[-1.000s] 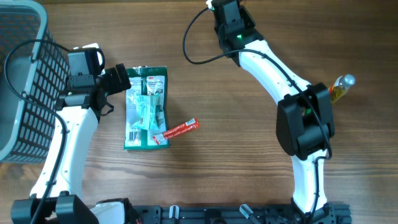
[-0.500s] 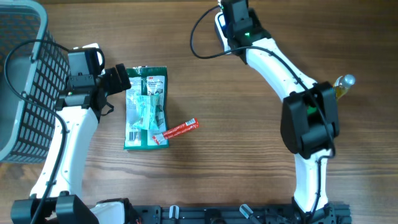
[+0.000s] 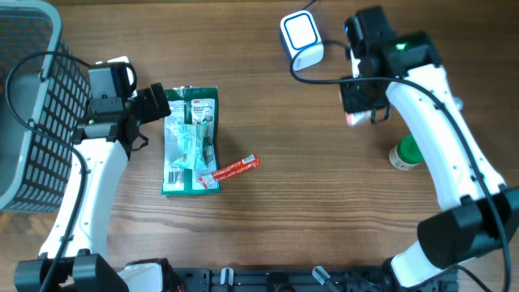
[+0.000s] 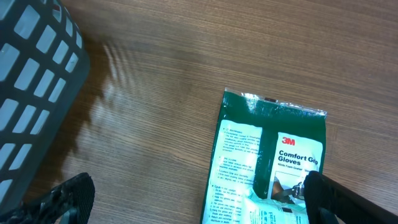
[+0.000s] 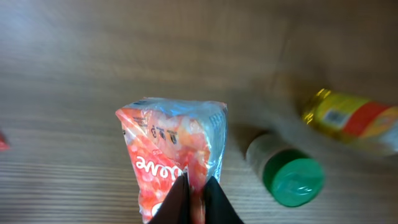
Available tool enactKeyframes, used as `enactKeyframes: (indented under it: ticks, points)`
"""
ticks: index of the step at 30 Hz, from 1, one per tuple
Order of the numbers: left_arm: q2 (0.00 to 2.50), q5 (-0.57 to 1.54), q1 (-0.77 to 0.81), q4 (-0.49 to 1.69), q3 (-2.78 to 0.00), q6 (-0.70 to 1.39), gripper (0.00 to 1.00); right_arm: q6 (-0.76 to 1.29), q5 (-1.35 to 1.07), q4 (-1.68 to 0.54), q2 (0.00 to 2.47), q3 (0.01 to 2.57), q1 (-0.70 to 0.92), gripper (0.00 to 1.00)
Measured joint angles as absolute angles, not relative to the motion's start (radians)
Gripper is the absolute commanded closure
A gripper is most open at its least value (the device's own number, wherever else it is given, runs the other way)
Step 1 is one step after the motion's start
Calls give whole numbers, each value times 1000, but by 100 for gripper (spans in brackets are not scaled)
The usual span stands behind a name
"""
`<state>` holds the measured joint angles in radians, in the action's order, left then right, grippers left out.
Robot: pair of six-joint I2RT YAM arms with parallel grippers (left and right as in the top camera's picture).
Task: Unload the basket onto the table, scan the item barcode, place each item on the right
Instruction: 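Set the tissue pack down on the right beside the jar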
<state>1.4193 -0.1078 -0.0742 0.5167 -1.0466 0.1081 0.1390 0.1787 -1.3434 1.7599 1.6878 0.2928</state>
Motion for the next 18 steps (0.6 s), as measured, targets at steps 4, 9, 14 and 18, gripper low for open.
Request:
enactKeyframes:
  ticks: [4,9,14,18]
  points:
    - [1419,-108,-74,518,-1047,108,0,180,164,-1255,1765,1502,291,92]
    - [1419,-108,-74,517,-1047,109,0,245,190,-1056,1770,1290,290,95]
    - [1419,-108,-74,517,-1047,108,0,272,253,-1031,1770,1222,290,92]
    - [1419,-108,-74,517,-1047,108,0,284,322,-997,1770,1217,290,76]
